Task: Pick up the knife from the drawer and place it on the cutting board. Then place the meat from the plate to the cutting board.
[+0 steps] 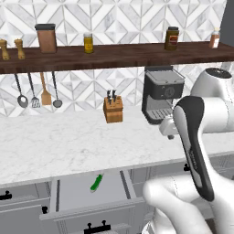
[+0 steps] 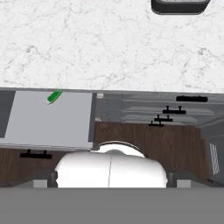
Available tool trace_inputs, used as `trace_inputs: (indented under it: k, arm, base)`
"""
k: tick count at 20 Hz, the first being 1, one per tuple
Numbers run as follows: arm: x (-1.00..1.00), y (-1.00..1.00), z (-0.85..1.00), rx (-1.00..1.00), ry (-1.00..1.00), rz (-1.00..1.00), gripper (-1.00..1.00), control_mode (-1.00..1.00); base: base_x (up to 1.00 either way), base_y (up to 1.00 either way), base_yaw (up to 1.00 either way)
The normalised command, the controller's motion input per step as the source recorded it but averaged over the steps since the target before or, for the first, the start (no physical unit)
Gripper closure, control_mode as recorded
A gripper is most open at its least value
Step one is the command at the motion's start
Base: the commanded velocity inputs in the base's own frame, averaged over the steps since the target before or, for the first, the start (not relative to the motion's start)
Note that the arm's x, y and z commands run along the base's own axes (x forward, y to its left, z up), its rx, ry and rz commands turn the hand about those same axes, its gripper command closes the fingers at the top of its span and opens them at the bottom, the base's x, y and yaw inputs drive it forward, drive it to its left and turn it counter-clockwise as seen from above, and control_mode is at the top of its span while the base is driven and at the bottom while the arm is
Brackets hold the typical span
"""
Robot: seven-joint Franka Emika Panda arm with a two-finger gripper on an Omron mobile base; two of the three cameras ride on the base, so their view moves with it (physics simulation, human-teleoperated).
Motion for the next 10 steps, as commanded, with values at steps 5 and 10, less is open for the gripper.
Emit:
trace_inputs:
  k: [5,10]
  arm:
    - [-0.59,0.00,0.00,0.00,-0.06,-0.01,-1.00,-1.00]
    - [0.00,0.00,0.00,0.00,-0.03,0.00,-1.00,1.00]
  base:
    - [0.00,0.00,0.00]
    - [-0.02,-0.28,0.03]
